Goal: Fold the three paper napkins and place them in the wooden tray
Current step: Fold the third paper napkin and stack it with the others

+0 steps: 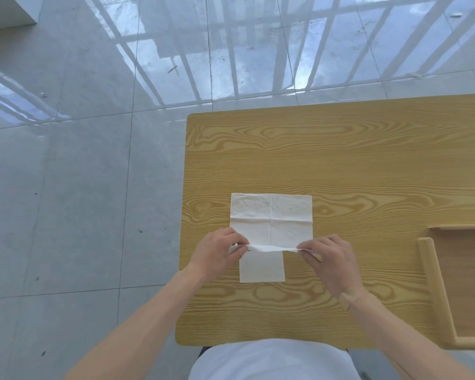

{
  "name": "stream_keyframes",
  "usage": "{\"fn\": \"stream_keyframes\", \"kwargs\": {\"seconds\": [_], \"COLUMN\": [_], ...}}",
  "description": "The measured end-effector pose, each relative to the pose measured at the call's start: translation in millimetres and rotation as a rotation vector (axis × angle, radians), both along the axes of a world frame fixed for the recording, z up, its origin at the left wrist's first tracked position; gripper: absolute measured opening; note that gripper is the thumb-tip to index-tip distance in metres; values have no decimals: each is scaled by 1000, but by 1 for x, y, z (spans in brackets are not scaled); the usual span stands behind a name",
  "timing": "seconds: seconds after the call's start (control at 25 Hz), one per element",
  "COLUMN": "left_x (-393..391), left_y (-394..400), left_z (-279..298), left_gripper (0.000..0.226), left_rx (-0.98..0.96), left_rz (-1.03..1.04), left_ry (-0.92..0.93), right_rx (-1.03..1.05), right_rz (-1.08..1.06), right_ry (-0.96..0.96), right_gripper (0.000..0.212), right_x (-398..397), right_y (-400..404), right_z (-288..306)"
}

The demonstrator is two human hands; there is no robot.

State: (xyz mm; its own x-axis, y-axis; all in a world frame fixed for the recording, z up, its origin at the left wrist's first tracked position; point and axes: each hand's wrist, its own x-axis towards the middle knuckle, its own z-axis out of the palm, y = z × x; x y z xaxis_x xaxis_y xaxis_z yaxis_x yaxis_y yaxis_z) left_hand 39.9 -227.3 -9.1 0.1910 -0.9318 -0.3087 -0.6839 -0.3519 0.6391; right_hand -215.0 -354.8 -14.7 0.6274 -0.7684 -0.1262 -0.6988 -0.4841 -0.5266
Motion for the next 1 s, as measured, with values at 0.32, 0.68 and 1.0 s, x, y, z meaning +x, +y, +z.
{"fn": "stream_keyframes", "kwargs": {"seconds": [0.32, 0.68, 1.0], "left_x": [24, 32, 34], "left_y": [-33, -42, -45], "left_z": [-3, -18, -24], "left_gripper": [21, 8, 26], "left_rx": [163, 108, -29], "left_rz": [147, 241, 130], "left_ry": [81, -179, -302], "right_rx": [104, 21, -73], "right_rz": [-100, -131, -77], "right_ry": [44, 144, 149], "right_gripper": [6, 9, 29], "right_x": [30, 33, 29], "right_y": [-41, -51, -55], "right_z": [-5, -20, -26]}}
